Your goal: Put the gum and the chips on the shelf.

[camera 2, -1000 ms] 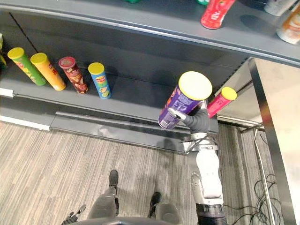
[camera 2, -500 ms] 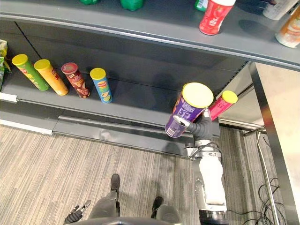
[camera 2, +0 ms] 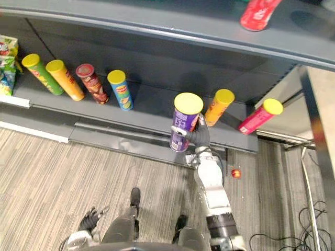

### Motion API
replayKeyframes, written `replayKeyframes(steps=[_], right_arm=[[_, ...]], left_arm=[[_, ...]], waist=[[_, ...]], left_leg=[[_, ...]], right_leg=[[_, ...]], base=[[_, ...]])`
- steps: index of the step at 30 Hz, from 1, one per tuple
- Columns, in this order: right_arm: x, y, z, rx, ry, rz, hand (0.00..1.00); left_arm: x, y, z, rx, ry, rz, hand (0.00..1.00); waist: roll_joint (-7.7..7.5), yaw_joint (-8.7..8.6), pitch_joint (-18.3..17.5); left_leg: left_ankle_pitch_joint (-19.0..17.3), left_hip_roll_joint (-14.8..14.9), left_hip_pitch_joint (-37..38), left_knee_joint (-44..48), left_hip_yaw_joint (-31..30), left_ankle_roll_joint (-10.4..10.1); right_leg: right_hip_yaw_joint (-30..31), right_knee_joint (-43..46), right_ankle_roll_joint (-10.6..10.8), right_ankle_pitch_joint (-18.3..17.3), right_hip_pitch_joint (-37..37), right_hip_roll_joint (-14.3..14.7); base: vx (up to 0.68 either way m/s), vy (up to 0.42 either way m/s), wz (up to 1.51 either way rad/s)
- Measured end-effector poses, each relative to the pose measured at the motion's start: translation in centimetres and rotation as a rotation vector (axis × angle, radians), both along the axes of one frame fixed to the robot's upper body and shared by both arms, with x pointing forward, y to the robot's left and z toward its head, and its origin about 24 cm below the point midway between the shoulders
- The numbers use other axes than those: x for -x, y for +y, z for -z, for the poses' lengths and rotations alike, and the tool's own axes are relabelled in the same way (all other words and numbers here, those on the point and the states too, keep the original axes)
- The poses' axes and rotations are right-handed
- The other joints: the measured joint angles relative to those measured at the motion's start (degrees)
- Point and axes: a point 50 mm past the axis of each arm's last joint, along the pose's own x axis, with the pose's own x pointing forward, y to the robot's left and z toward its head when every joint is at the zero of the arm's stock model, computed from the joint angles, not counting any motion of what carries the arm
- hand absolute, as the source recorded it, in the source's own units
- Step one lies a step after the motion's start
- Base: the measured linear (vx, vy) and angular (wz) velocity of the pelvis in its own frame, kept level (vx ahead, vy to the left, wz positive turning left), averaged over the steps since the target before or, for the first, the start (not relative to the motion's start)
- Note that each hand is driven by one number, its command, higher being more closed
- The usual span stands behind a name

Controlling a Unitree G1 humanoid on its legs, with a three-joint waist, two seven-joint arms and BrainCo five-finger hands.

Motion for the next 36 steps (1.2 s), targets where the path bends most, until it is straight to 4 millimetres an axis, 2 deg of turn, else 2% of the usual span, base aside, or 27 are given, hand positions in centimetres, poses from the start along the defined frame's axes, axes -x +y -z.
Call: replayKeyframes(steps=[1, 4, 6, 10, 15, 19, 23, 25, 31, 36], right_arm=[[-0.9, 0.4, -1.0, 0.001, -0.030, -0.004, 1.00], [-1.8, 1.1, -2.6, -0.006, -0.078, 0.003, 1.00], [-2.8, 1.4, -4.1, -0.015, -0.115, 0.023, 1.00], [-4.0, 1.0, -6.0, -0.028, -0.157, 0.080, 1.00], [-5.3, -0.4, -8.1, -0.039, -0.201, 0.190, 1.00], [-6.5, -2.6, -12.0, -0.085, -0.293, 0.332, 1.00], [-6.5, -4.6, -13.4, -0.115, -0.330, 0.443, 1.00], [-6.4, -5.3, -13.9, -0.141, -0.345, 0.487, 1.00], [-6.3, -5.6, -15.7, -0.189, -0.393, 0.528, 1.00], [-6.2, -5.6, -17.1, -0.199, -0.434, 0.534, 1.00]], left_arm=[[-1.6, -0.3, -0.9, -0.002, -0.065, 0.024, 0.00], [-3.2, -0.5, -2.2, 0.010, -0.151, 0.018, 0.00], [-4.7, -0.6, -3.3, 0.011, -0.220, 0.023, 0.00], [-6.1, -0.7, -4.8, 0.015, -0.307, 0.022, 0.00], [-6.7, -0.6, -5.8, 0.023, -0.358, 0.023, 0.00], [-7.4, -0.3, -7.0, 0.021, -0.423, 0.024, 0.00], [-7.8, -0.3, -7.3, 0.025, -0.443, 0.018, 0.00], [-8.3, -0.4, -7.6, 0.023, -0.460, 0.016, 0.00], [-8.6, -0.3, -8.3, 0.044, -0.501, -0.015, 0.00], [-8.7, -0.3, -8.7, 0.042, -0.521, -0.014, 0.00]], waist=[[0.56, 0.13, 1.91], [0.90, 1.02, 4.21], [1.52, 1.36, 6.89], [2.67, 2.55, 9.87], [3.38, 2.88, 11.44], [4.37, 3.41, 12.93], [4.85, 3.40, 13.38], [5.01, 4.21, 13.53], [5.05, 4.49, 14.43], [5.05, 4.59, 14.43]], left_leg=[[0.21, -0.78, -0.38, 0.01, -0.79, 0.21], [0.41, -1.50, -1.84, 0.09, -1.06, 0.18], [-0.32, -2.25, -5.54, 3.80, -2.27, 0.52], [-0.39, -2.74, -9.24, 6.03, -3.23, 0.68], [-0.48, -3.27, -12.26, 7.67, -3.96, 0.99], [-0.18, -3.51, -15.15, 8.72, -4.21, 0.86], [-0.23, -4.40, -17.45, 9.49, -5.27, 0.91], [-0.19, -4.40, -18.46, 9.62, -5.44, 0.84], [0.04, -4.95, -19.01, 9.80, -5.71, 0.98], [-1.30, -4.86, -20.06, 10.75, -4.95, 1.29]], right_leg=[[-0.68, 3.00, 0.19, -1.28, -1.16, -1.11], [-0.59, 6.47, 0.37, -2.50, -3.95, -2.36], [-1.02, 8.94, 0.39, -3.21, -6.43, -3.25], [-2.03, 11.89, 0.21, -3.94, -9.77, -4.23], [-2.85, 14.92, -0.03, -5.29, -12.61, -5.21], [-3.12, 18.00, -0.31, -6.24, -15.87, -5.97], [-4.08, 20.17, -0.34, -7.58, -17.93, -7.03], [-4.45, 20.95, -0.47, -7.82, -19.02, -7.28], [-5.59, 23.08, -0.67, -8.88, -19.72, -8.50], [-6.15, 23.70, -0.77, -8.96, -20.33, -8.93]], base=[[-0.05, 0.022, 0.33], [-0.08, 0.031, 0.15], [-0.08, 0.015, 0.20], [-0.05, 0.005, 0.15], [-0.03, -0.021, 0.14], [0.01, -0.042, 0.06], [0.03, -0.046, 0.17], [0.04, -0.058, 0.09], [0.04, -0.067, 0.10], [0.02, -0.049, 0.03]])
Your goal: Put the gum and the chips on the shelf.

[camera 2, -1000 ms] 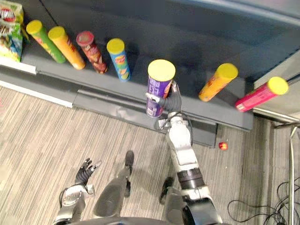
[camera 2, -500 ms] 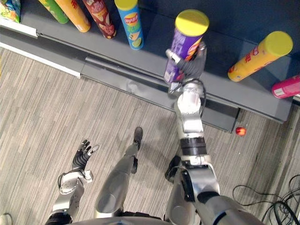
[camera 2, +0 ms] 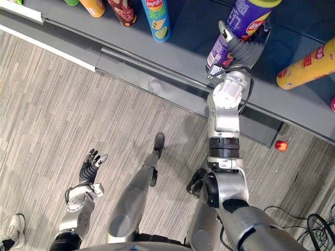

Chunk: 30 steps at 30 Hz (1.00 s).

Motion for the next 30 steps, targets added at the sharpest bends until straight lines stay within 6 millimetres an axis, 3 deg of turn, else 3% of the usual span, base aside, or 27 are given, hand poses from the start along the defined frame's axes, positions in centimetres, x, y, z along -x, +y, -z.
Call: replayKeyframes(steps=[6, 14, 30], right_arm=[[0.1, -0.5, -1.0, -0.021, -0.031, 0.015, 1.00], [0.3, -0.2, -2.2, -0.031, -0.066, 0.014, 1.00], [-0.3, -0.6, -1.5, -0.039, -0.023, 0.024, 1.00]], left_arm=[[-0.4, -0.1, -0.5, 0.000, -0.028, 0.000, 0.00], [-0.6, -0.1, -1.0, 0.000, -0.048, -0.003, 0.00], [-1.1, -0.5, -2.1, 0.009, -0.106, -0.001, 0.00]], waist=[[0.15, 1.18, 0.26], [0.15, 1.16, 0.26], [0.15, 1.40, 0.26]], left_leg=[[-0.37, 0.26, -1.14, 1.10, 1.32, -0.02], [-0.54, 0.39, -2.51, 2.31, 2.56, 0.37], [-0.92, 0.43, -4.99, 3.89, 3.97, 0.84]], right_leg=[[-0.54, 0.67, 0.00, 0.00, -0.63, -0.50], [-1.26, 1.96, -0.01, 0.00, -1.53, -1.21], [-1.76, 3.27, -0.15, -0.08, -3.59, -2.12]], base=[[0.03, -0.044, 0.03], [0.03, -0.046, 0.05], [0.03, -0.051, 0.01]])
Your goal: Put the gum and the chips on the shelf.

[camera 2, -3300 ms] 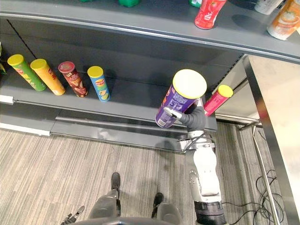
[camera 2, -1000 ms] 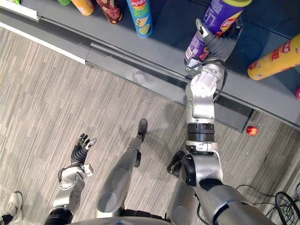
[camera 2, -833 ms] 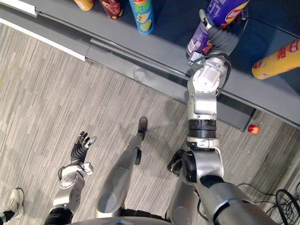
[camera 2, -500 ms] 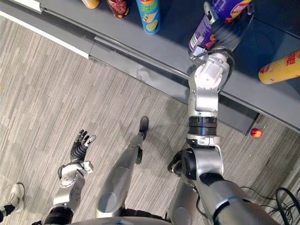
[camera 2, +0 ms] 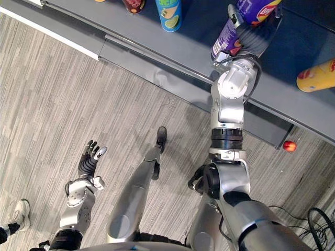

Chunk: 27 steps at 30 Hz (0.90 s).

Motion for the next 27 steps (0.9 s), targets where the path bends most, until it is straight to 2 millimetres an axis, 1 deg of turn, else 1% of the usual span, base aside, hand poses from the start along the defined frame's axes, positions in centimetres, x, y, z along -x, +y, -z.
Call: replayKeyframes(steps=[4, 7, 12, 16, 20, 27], right_arm=[[-0.58, -0.02, 0.78, -0.004, 0.042, -0.002, 1.00], [-0.60, -0.03, 0.80, -0.004, 0.044, -0.001, 1.00], [-0.71, 0.03, 0.92, -0.001, 0.048, -0.003, 1.00], [-0.70, 0.01, 0.86, -0.006, 0.043, -0.006, 1.00], [-0.55, -0.07, -0.05, -0.008, 0.012, 0.003, 1.00], [-0.69, -0.18, 0.08, -0.042, 0.016, 0.035, 1.00]], left_arm=[[0.00, -0.49, 0.11, 0.023, -0.002, -0.004, 0.00], [0.01, -0.42, 0.09, 0.024, -0.003, -0.008, 0.00], [0.02, -0.38, 0.06, 0.027, -0.005, -0.011, 0.00], [0.04, -0.32, 0.09, 0.057, -0.009, -0.022, 0.00], [-0.11, -0.34, -0.36, 0.055, -0.031, -0.021, 0.00], [-0.21, -0.34, -0.85, 0.053, -0.058, -0.021, 0.00]], waist=[[0.00, -0.12, 0.00], [0.01, -0.20, -0.01], [0.01, -0.12, -0.01], [0.01, -0.15, -0.02], [0.01, -0.13, -0.03], [0.02, -0.03, -0.05]], left_leg=[[-0.48, 0.07, -0.31, 0.24, 0.18, -0.22], [-0.73, 0.24, -1.83, 1.16, 0.29, -0.17], [-0.73, 0.23, -2.04, 1.15, 0.36, -0.12], [-1.16, 0.28, -2.18, 1.27, 0.76, 0.41], [-1.55, 0.23, -4.12, 2.87, 1.12, 0.43], [-1.72, 0.05, -4.09, 3.01, 1.39, 0.62]], right_leg=[[-0.04, 0.01, -0.23, -0.13, -0.31, -0.02], [-0.04, 0.56, -0.30, -0.18, -1.68, -0.07], [-0.04, 0.80, -0.34, -0.20, -1.94, -0.18], [-0.03, 0.86, -0.35, -0.21, -2.11, -0.32], [-0.06, 2.00, -0.49, -0.29, -3.83, -0.82], [-0.66, 2.82, -0.91, -0.52, -3.84, -1.51]], base=[[0.02, -0.058, -0.03], [0.01, -0.061, -0.03], [0.02, -0.057, 0.01], [0.03, -0.057, -0.01], [0.02, -0.055, -0.02], [0.02, -0.069, 0.03]])
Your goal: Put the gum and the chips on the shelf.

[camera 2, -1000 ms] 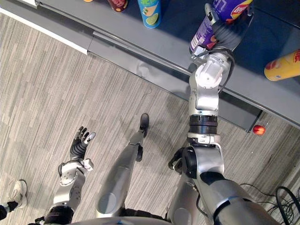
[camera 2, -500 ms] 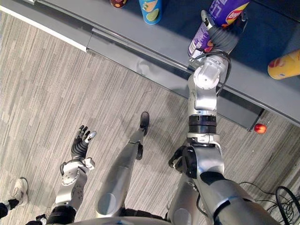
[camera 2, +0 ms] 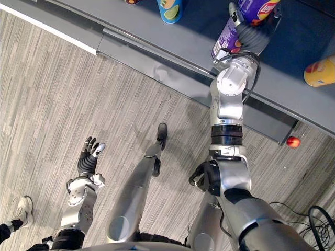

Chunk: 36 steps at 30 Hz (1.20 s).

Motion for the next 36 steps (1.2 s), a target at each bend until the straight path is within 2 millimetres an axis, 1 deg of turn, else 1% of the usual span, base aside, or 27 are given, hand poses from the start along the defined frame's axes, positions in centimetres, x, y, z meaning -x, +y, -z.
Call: replayKeyframes(steps=[6, 11, 12, 14, 16, 17, 19, 21, 26, 31, 33, 36], right_arm=[[0.0, 0.0, 0.0, 0.000, 0.001, 0.010, 1.00], [-0.3, 0.4, 0.3, 0.018, 0.004, 0.000, 1.00], [-0.3, 0.4, 0.4, 0.019, 0.009, -0.003, 0.00], [-0.4, 0.6, 0.5, 0.026, 0.016, -0.008, 0.00], [-0.8, 0.8, 1.5, 0.034, 0.064, -0.013, 0.00], [-1.2, 0.8, 2.7, 0.031, 0.116, -0.016, 0.00], [-1.5, 0.9, 4.1, 0.024, 0.172, -0.023, 0.00], [-1.6, 0.9, 4.9, 0.031, 0.206, -0.026, 0.00], [-1.6, 1.5, 5.5, 0.067, 0.223, -0.048, 0.00], [-1.6, 1.6, 6.4, 0.060, 0.246, -0.053, 0.00], [-1.6, 1.8, 6.7, 0.054, 0.253, -0.060, 0.00], [-1.6, 1.9, 7.4, 0.048, 0.272, -0.063, 0.00]], left_arm=[[0.0, 0.0, 0.0, 0.000, 0.000, 0.000, 0.00], [0.0, 0.0, 0.0, 0.000, 0.000, 0.001, 0.00], [0.0, 0.0, 0.0, 0.000, 0.000, 0.002, 0.00], [0.0, -0.1, 0.0, 0.000, 0.000, 0.002, 0.00], [0.0, -0.1, 0.0, 0.000, 0.000, 0.004, 0.00], [0.0, -0.1, 0.0, 0.000, 0.001, 0.004, 0.00], [0.0, -0.2, 0.0, 0.000, 0.001, 0.006, 0.00], [0.0, -0.2, 0.0, 0.001, 0.002, 0.008, 0.00], [0.0, -0.3, 0.1, 0.001, 0.003, 0.010, 0.00], [0.0, -0.4, 0.2, 0.001, 0.007, 0.015, 0.00], [0.1, -0.5, 0.6, 0.003, 0.025, 0.020, 0.00], [0.3, -0.9, 1.2, 0.005, 0.053, 0.036, 0.00]], waist=[[0.00, 0.06, -0.01], [0.01, -0.01, -0.04], [0.10, -0.03, -0.13], [0.10, -0.10, -0.13], [0.10, -0.11, -0.13], [0.10, -0.06, -0.13], [0.10, -0.07, -0.13], [0.10, 0.01, -0.13], [0.09, -0.15, -0.13], [-0.02, -0.23, -0.19], [-0.02, -0.32, -0.20], [-0.14, -0.27, -0.26]], left_leg=[[-0.02, 0.02, -0.05, 0.05, 0.35, 0.10], [-0.06, 0.16, -0.10, 0.51, 0.50, 0.06], [-0.26, 0.26, -0.41, 1.18, 0.49, -0.07], [-0.76, 0.43, -0.88, 2.29, 0.53, 0.02], [-0.85, 0.43, -0.92, 2.60, 0.62, 0.05], [-0.99, 0.53, -1.08, 3.02, 0.70, 0.10], [-0.98, 0.60, -1.12, 3.14, 0.77, 0.10], [-0.99, 0.84, -1.19, 3.38, 0.92, 0.10], [-1.32, 1.77, -1.17, 3.98, 1.99, 0.41], [-1.32, 2.48, -0.65, 3.92, 3.01, 0.56], [-1.17, 3.18, -0.49, 3.90, 4.21, 0.75], [-0.85, 3.22, -0.04, 3.58, 4.50, 0.92]], right_leg=[[0.01, 0.00, 0.00, 0.00, -0.03, -0.11], [0.03, 0.07, 0.00, 0.00, -0.03, -0.08], [0.03, 0.14, 0.00, 0.00, -0.04, -0.02], [0.04, 0.32, 0.00, 0.00, -0.12, 0.03], [0.16, 0.38, -0.01, 0.00, -0.10, 0.02], [0.19, 0.39, 0.00, 0.00, -0.11, 0.05], [0.20, 0.35, 0.00, 0.00, -0.11, 0.10], [0.30, 0.21, -0.01, 0.00, -0.11, 0.30], [0.98, -0.23, 0.00, -0.01, -0.15, 1.01], [1.79, -0.40, 0.00, -0.01, -0.03, 1.46], [1.90, -0.42, 0.00, -0.01, 0.01, 1.54], [2.18, -0.41, 0.00, -0.01, 0.13, 1.56]], base=[[0.02, -0.067, 0.00], [0.03, -0.080, -0.02], [0.02, -0.058, -0.03], [0.02, -0.066, -0.03], [0.03, -0.075, -0.03], [0.02, -0.051, -0.04], [0.02, -0.069, -0.03], [0.02, -0.073, -0.06], [0.00, -0.081, -0.12], [0.00, -0.075, -0.07], [0.01, -0.082, -0.05], [0.02, -0.081, -0.02]])
